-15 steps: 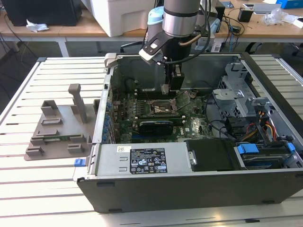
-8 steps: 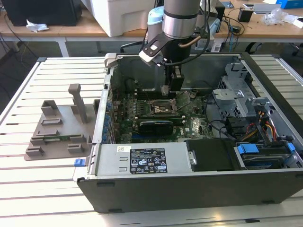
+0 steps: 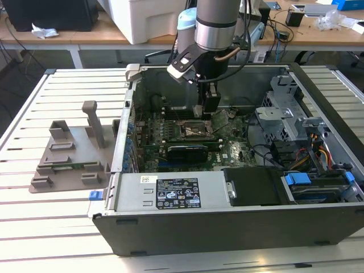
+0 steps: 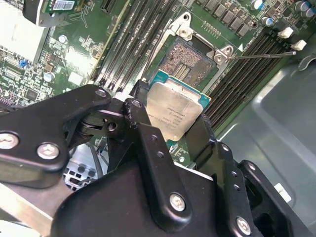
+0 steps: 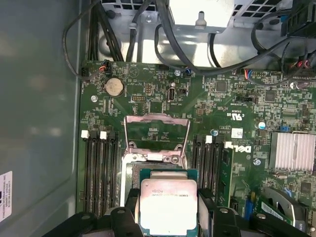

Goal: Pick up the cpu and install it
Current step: 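Place the cpu into insertion slot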

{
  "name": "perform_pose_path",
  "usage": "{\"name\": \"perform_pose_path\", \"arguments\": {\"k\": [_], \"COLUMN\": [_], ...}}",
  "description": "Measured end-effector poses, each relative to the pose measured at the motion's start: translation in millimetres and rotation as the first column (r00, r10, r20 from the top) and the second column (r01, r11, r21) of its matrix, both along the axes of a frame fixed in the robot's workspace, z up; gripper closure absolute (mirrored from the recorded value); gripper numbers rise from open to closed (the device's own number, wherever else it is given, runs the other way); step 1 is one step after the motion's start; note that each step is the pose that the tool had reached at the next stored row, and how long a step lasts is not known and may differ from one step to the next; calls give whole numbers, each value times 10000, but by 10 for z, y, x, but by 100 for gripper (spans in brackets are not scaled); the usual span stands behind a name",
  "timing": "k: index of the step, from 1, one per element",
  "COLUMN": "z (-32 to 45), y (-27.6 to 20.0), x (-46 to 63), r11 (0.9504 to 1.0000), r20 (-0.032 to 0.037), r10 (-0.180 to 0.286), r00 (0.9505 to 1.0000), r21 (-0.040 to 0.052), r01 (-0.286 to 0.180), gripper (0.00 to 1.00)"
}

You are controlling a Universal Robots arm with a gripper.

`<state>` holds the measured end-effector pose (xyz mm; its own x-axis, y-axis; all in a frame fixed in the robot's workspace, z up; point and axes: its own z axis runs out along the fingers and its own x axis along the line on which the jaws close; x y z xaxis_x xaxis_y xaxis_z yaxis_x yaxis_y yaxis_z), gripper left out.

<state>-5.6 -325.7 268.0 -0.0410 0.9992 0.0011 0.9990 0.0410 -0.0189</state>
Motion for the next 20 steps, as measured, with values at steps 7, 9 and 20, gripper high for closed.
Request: {"name": "perform_pose_path", "arguments": {"k": [7,9,20], "z": [-235,-281,-592], "y": [74,95,104], "x": [-128,-157,-178], "r11": [10000,10000,9997], "r20": [0,0,0], "r10": [2,-54,-254], "r00": [10000,10000,9997], "r21": [-2,-2,-5], "r01": [-2,54,254], "gripper": [45,45,45]}}
